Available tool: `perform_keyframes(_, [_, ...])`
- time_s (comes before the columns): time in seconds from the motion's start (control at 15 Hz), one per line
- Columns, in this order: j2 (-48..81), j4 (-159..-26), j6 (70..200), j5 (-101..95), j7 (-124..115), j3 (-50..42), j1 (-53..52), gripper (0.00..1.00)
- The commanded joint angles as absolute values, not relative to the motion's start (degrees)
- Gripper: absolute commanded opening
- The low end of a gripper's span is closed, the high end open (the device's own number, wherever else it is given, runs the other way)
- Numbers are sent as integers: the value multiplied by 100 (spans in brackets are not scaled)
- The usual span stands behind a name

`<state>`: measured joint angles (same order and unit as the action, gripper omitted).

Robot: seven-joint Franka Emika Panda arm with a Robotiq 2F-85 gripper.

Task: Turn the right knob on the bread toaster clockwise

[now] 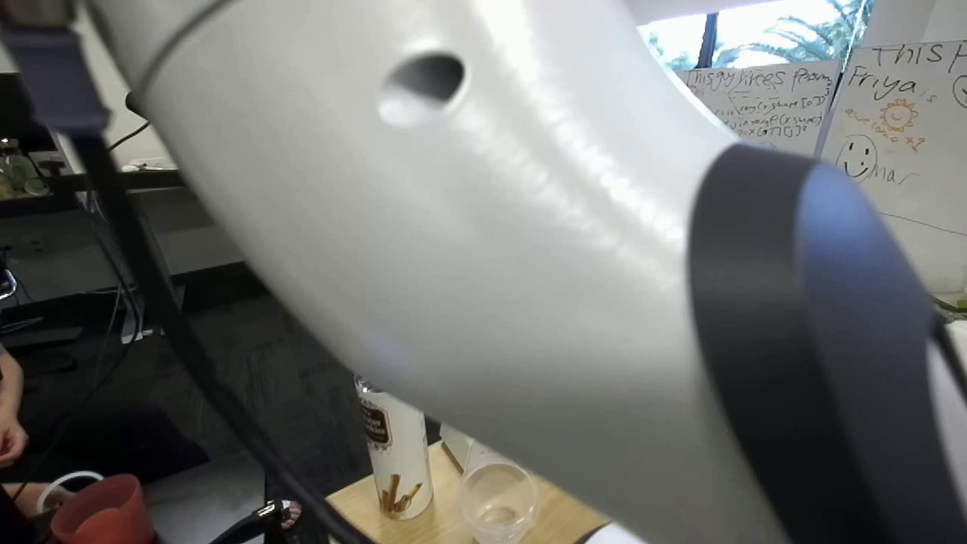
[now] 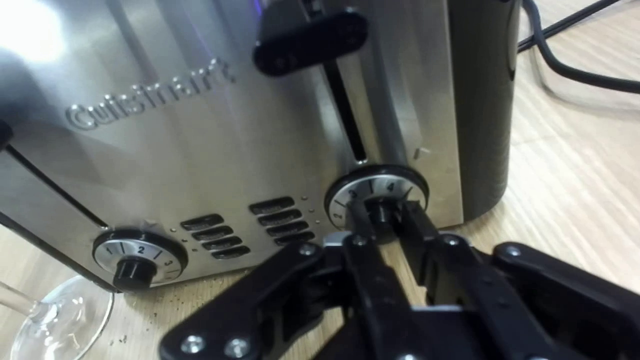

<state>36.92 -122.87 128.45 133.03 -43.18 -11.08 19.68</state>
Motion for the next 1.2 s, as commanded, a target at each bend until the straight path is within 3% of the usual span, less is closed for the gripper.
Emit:
perform_keyframes(0.0, [3684,-12248,12582,13205,-4772,-971,2095,5])
perform_keyframes(1.13, [3810,-12373,11876,13542,-6617,-1001,2275,5])
